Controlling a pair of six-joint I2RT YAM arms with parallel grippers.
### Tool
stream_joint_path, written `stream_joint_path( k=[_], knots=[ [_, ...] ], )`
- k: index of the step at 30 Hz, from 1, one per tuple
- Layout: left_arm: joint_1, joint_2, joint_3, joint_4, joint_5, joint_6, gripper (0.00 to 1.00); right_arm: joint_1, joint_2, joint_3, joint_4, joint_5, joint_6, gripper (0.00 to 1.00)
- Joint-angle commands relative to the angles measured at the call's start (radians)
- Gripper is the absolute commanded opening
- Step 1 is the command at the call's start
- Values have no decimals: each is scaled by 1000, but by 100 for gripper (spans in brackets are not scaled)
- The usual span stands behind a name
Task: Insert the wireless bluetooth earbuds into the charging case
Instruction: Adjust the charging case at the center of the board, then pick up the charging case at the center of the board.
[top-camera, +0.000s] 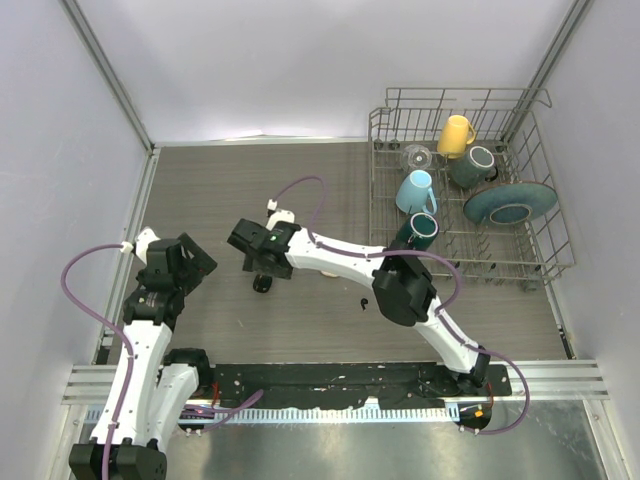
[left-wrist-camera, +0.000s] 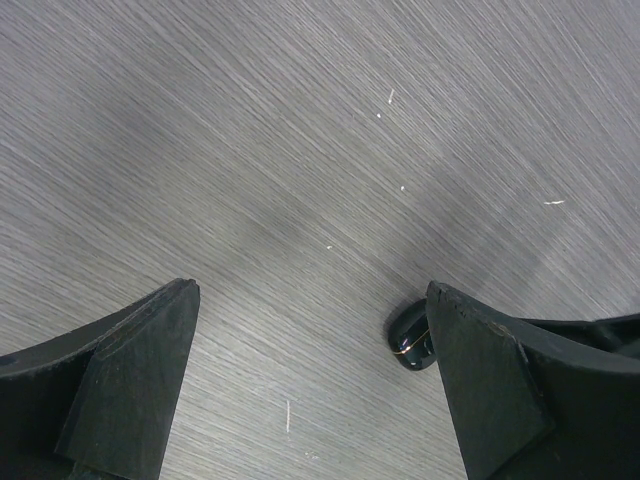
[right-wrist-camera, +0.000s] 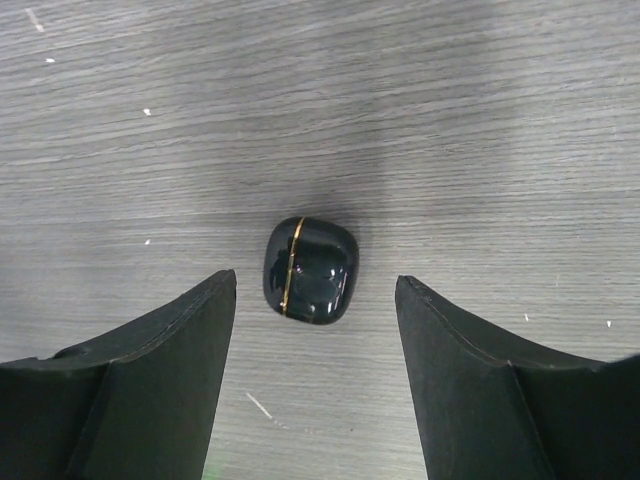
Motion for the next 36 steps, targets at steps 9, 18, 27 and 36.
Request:
stream_joint_path(
  k=[9,18,27,36],
  knots=[
    [5,-21,5,2,-9,-6,100,-21,73,73,-20,-11,57,72],
    [5,-24,-6,5,-10,0,100,-28,107,83,-9,-71,79,73],
    [5,-24,-9,8,-13,0,100,-28,100,70,-1,-86,85,73],
    [5,-22,-16,14,-13,0,100,-4,110,63,3,-51,16,71]
  ],
)
